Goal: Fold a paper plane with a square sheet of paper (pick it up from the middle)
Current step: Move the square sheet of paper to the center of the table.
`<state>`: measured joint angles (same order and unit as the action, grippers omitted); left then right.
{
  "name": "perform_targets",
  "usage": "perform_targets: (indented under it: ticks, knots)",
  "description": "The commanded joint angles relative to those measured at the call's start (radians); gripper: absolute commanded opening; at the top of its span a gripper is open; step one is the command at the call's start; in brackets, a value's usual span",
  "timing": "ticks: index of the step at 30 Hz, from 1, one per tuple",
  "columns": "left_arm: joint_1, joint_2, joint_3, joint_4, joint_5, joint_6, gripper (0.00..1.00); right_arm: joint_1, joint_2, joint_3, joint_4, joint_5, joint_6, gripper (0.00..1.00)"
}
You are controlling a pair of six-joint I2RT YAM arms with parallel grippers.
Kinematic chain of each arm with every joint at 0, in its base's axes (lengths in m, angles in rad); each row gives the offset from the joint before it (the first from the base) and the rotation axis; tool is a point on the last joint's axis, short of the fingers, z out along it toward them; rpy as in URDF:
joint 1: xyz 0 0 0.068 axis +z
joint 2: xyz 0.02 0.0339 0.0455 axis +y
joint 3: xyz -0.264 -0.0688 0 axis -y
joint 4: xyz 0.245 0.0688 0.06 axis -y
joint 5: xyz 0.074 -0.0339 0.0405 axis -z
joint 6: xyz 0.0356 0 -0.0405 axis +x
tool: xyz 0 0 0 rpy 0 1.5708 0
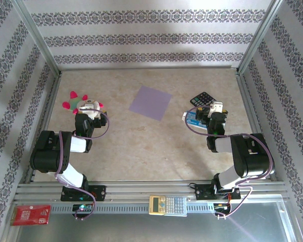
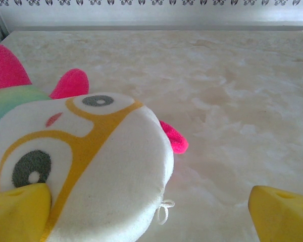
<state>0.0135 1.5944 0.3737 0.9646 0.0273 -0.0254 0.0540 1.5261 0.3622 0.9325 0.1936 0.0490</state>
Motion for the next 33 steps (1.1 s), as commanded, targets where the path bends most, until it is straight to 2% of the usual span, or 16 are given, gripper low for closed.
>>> perform_targets:
  ticks: [1, 7, 10, 12, 14, 16, 18, 19, 20, 22, 24, 27, 29, 31, 33]
  knots:
    - [0.005, -0.003, 0.014, -0.021, 0.022, 0.021, 1.0, -0.006, -0.001, 0.001, 0.032, 0.008, 0.004, 0.98]
    - [0.006, -0.003, 0.011, -0.014, 0.019, 0.017, 1.0, -0.006, -0.003, -0.002, 0.034, 0.007, 0.002, 0.98]
    - [0.008, -0.003, -0.004, 0.014, -0.021, -0.004, 1.0, -0.005, -0.014, 0.006, 0.025, 0.026, 0.006, 0.98]
    - [0.009, -0.003, -0.012, 0.029, -0.035, -0.015, 1.0, -0.005, -0.04, 0.024, -0.042, 0.012, 0.001, 0.98]
    - [0.011, -0.018, -0.013, 0.024, -0.07, -0.024, 1.0, 0.008, -0.043, 0.018, -0.021, 0.026, -0.015, 0.98]
    - [0.009, -0.084, -0.003, -0.06, -0.093, -0.029, 1.0, 0.06, -0.115, 0.07, -0.155, 0.232, -0.014, 0.98]
    - [0.011, -0.184, 0.029, -0.224, -0.158, -0.062, 1.0, 0.067, -0.195, 0.127, -0.322, 0.343, 0.029, 0.98]
    - [0.012, -0.237, 0.057, -0.325, -0.182, -0.088, 1.0, 0.06, -0.242, 0.141, -0.371, 0.404, 0.104, 0.98]
    - [0.017, -0.278, 0.078, -0.397, -0.184, -0.111, 1.0, 0.044, -0.289, 0.156, -0.446, 0.392, 0.174, 0.98]
    - [0.016, -0.356, 0.116, -0.529, -0.156, -0.174, 1.0, -0.001, -0.391, 0.209, -0.648, 0.265, 0.282, 0.98]
    - [0.016, -0.425, 0.156, -0.679, -0.125, -0.284, 1.0, -0.008, -0.454, 0.245, -0.766, 0.198, 0.307, 0.98]
    - [0.014, -0.522, 0.207, -0.877, 0.012, -0.487, 1.0, -0.008, -0.542, 0.315, -0.993, 0.098, 0.376, 0.98]
    - [0.008, -0.559, 0.209, -0.937, 0.127, -0.61, 1.0, -0.001, -0.544, 0.344, -1.087, -0.019, 0.445, 0.98]
    - [-0.022, -0.572, 0.198, -0.953, 0.22, -0.701, 1.0, 0.053, -0.516, 0.371, -1.166, -0.069, 0.49, 0.98]
    - [-0.097, -0.561, 0.22, -1.017, 0.226, -0.726, 1.0, 0.186, -0.451, 0.412, -1.244, -0.056, 0.499, 0.98]
